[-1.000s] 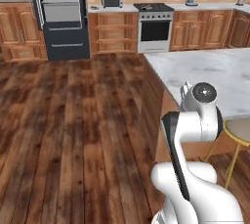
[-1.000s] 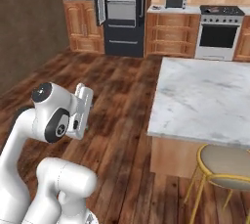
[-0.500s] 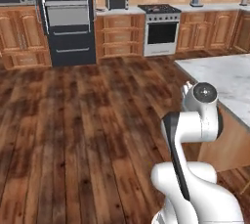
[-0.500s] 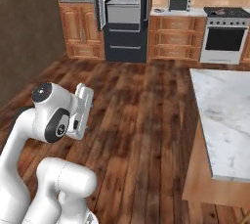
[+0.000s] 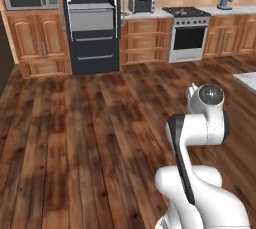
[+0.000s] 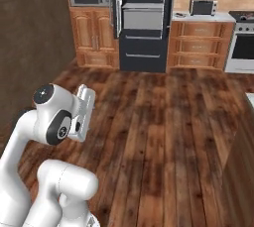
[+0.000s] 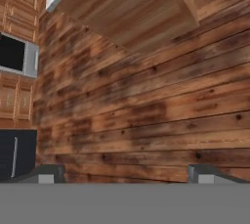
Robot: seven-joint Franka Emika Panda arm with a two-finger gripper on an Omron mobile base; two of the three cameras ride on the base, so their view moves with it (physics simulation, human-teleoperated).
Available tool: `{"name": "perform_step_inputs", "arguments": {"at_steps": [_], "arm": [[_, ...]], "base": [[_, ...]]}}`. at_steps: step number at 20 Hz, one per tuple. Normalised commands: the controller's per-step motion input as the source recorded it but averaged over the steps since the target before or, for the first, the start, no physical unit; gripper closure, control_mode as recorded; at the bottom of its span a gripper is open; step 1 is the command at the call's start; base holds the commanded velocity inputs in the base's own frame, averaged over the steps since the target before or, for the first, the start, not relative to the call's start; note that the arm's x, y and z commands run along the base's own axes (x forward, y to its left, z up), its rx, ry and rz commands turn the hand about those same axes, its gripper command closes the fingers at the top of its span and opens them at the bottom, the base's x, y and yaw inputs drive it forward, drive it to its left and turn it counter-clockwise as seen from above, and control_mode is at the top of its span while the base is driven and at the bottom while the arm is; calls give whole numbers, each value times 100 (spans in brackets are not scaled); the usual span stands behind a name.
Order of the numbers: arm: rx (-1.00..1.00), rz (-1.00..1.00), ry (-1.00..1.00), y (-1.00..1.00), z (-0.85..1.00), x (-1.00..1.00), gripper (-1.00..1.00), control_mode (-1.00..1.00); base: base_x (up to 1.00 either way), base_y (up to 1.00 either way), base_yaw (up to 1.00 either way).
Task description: Place the cold items (peach and lemon wedge) from the fridge in one tupperware on the dining counter. Place the warm items (kebab skewer and hot dog) in the stove area in another tupperware.
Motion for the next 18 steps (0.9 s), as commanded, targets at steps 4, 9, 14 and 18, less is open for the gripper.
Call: {"name": "perform_step_inputs", "arguments": {"at_steps": [4, 9, 14, 18], "arm": [[0, 0, 0, 0, 0, 0, -100, 100], [0, 0, 0, 0, 0, 0, -100, 100], [0, 0, 0, 0, 0, 0, -100, 100], [0, 0, 0, 0, 0, 0, -100, 100]], "base": [[100, 45, 0], [100, 3, 3], [100, -14, 10], [100, -5, 8]]}}
